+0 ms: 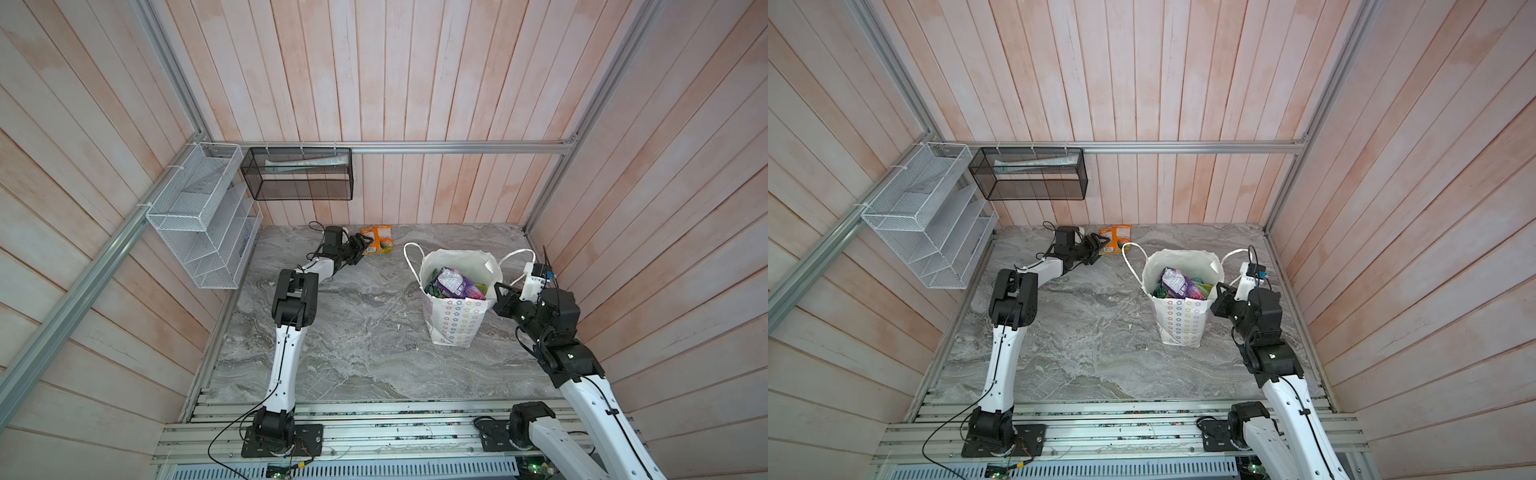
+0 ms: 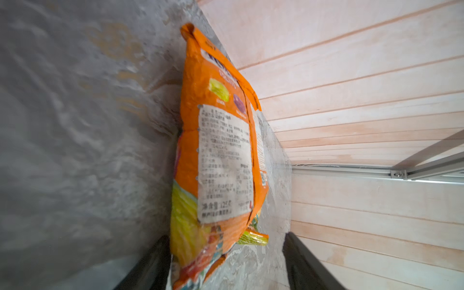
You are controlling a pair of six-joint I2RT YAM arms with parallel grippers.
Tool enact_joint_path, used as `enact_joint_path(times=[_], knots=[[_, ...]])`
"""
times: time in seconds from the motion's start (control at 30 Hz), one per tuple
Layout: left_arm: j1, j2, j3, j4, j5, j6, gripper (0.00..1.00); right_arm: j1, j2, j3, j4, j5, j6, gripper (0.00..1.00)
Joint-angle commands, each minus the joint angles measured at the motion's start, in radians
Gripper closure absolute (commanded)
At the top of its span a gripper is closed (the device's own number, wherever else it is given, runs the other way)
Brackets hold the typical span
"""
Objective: Place the snacks into the paper bag
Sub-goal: Pick up the snack from the top-center of the table.
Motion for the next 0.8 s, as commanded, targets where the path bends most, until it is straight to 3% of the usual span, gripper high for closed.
enact_joint_path(times=[0.0,0.27,0.47,0.57,0.77], knots=[[-0.016,0.048,0.044,-0.025,0.007,-0.014,0.33,-0.008,-0.019,-0.006,0.033,0.028,-0.021,1.00],[-0.019,0.102,0.082,-0.010,-0.029,-0.088,0.59,-0.008,-0.021,-0.005,0.032,0.029,-0.023,1.00],[-0.012,0.113,0.082,0.049,-0.025,-0.164,0.93,-0.007,-0.020,-0.007,0.032,0.032,-0.023,1.00],[-0.007,0.071,0.039,0.112,0.013,-0.207,1.00,-0.008,-0.019,-0.006,0.032,0.032,-0.022,1.00],[-0.003,-0.158,-0.219,0.244,0.035,-0.224,1.00,-0.008,-0.021,-0.006,0.030,0.033,-0.023,1.00]])
